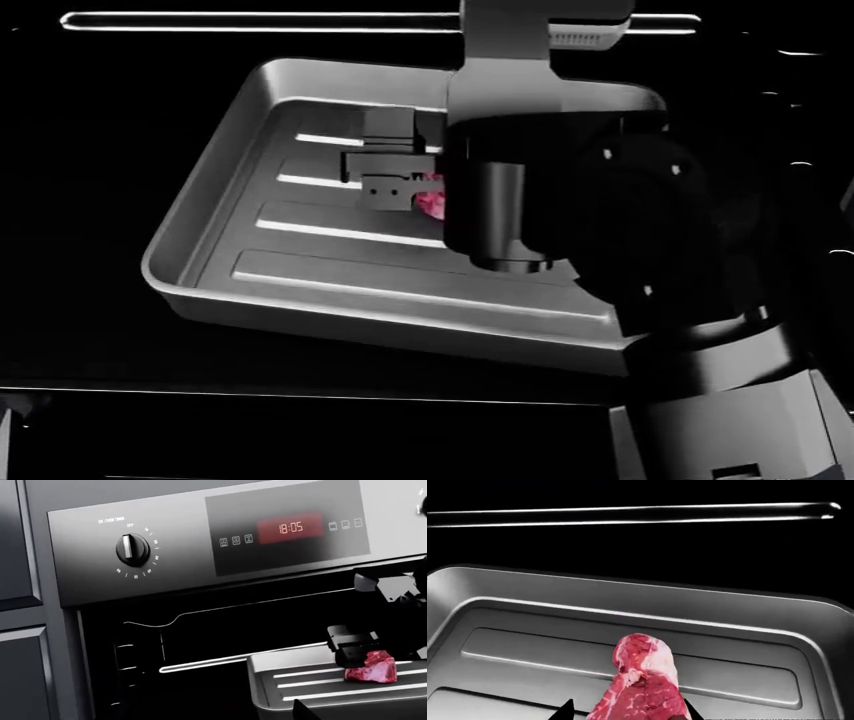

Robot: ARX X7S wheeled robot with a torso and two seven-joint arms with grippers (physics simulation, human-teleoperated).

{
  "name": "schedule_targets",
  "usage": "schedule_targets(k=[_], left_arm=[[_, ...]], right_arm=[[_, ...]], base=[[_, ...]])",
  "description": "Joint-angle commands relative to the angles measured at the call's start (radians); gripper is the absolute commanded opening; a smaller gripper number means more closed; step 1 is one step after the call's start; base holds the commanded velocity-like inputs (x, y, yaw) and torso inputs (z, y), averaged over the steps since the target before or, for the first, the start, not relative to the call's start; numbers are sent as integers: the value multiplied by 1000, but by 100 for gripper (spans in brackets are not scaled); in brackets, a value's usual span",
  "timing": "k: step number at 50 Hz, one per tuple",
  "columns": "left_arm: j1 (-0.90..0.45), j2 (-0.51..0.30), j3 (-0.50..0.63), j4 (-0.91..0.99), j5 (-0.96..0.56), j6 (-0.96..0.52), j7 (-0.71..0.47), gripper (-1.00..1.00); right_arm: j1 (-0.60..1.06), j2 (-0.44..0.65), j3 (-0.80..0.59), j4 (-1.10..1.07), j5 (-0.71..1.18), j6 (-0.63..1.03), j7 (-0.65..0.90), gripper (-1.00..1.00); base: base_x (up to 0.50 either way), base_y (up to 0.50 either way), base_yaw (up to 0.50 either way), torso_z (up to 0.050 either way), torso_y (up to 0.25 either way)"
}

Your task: Pick the steak from the top rack in the oven and place it on the plate on the counter.

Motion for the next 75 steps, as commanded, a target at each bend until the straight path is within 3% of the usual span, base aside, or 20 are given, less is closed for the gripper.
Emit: schedule_targets(k=[1,45,59,75], left_arm=[[7,-2,2,-7,22,35,16,100],[11,1,-6,-5,22,33,18,100],[13,-15,-11,25,30,19,2,100],[13,-11,-10,25,31,14,1,100]], right_arm=[[-17,9,-16,7,5,25,10,-100],[59,30,27,-165,139,77,110,-100],[66,29,75,-363,386,193,331,-100],[50,116,141,-532,685,165,487,-100]], base=[[0,0,0,0,-11],[0,0,0,0,0],[0,0,0,0,0],[0,0,0,0,0]])
